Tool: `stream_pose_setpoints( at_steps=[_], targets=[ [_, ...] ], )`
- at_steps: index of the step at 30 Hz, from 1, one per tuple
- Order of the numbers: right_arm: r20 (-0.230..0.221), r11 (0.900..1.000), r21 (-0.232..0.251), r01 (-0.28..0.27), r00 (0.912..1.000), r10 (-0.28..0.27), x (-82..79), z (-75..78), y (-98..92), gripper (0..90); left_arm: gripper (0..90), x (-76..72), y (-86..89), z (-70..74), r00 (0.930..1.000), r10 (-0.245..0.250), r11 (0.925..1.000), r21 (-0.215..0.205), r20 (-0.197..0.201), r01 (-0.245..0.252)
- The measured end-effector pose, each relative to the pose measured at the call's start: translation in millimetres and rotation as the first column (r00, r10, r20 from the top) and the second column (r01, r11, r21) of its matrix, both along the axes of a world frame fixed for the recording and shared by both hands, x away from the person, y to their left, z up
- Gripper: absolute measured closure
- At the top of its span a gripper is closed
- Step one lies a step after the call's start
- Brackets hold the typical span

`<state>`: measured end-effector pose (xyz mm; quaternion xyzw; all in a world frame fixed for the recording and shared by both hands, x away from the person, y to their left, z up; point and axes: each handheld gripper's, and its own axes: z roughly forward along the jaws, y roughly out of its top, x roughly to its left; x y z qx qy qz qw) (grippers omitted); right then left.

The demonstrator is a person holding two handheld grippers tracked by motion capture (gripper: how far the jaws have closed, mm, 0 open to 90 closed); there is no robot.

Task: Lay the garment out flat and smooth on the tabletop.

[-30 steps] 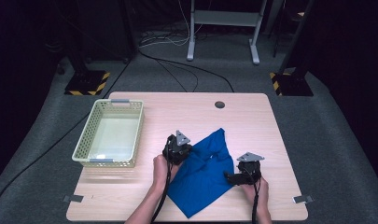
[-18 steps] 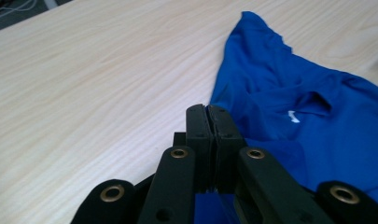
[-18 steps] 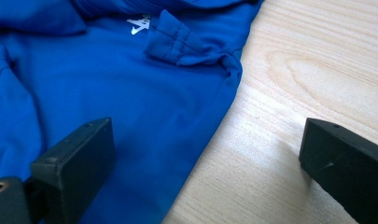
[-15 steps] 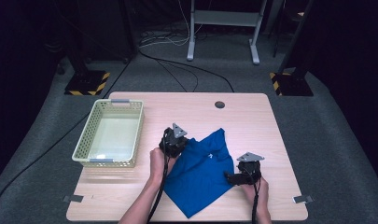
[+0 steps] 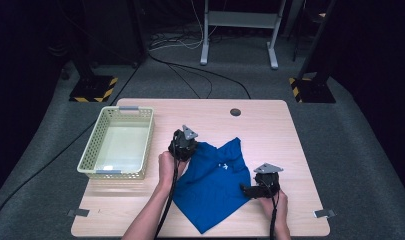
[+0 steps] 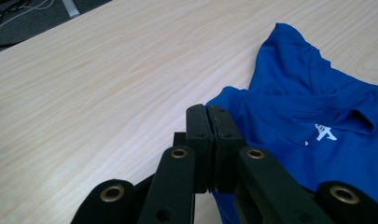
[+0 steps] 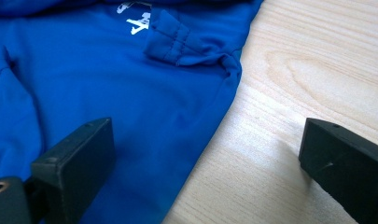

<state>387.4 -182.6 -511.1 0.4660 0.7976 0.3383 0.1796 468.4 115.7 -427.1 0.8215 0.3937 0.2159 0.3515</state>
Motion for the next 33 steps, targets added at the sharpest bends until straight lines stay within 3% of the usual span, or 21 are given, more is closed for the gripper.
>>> stream_pose_setpoints(
  at_steps=[7,14,20,23,28,33],
  targets=[
    [0.001,1.0,0.0,0.0,1.0,0.0,0.0,0.0,0.0,3.0,87.7,12.0,4.9,5.2,0.9997,0.024,0.9997,0.007,0.007,-0.024],
    [0.001,1.0,-0.001,-0.001,1.0,0.001,0.0,0.0,0.1,3.1,87.7,29.8,11.6,4.5,0.9976,0.069,0.9967,0.042,0.003,-0.069],
    [0.001,1.0,-0.001,-0.001,1.0,0.001,0.0,0.0,0.1,3.1,87.7,40.5,18.6,3.0,0.9955,0.091,0.9929,0.074,0.027,-0.093],
    [0.0,1.0,-0.001,0.0,1.0,0.0,-0.1,0.0,0.2,3.1,87.7,46.4,23.8,0.9,0.9927,0.119,0.9905,0.067,0.019,-0.12],
    [0.001,1.0,-0.002,-0.001,1.0,0.001,-0.1,0.0,0.2,3.1,87.6,58.7,30.3,-3.1,0.9846,0.175,0.9816,0.077,0.009,-0.175],
    [0.001,1.0,-0.002,-0.001,1.0,0.001,-0.2,0.0,0.2,3.2,87.6,69.2,37.2,-15.5,0.9722,0.234,0.966,0.116,-0.012,-0.231]
  ],
)
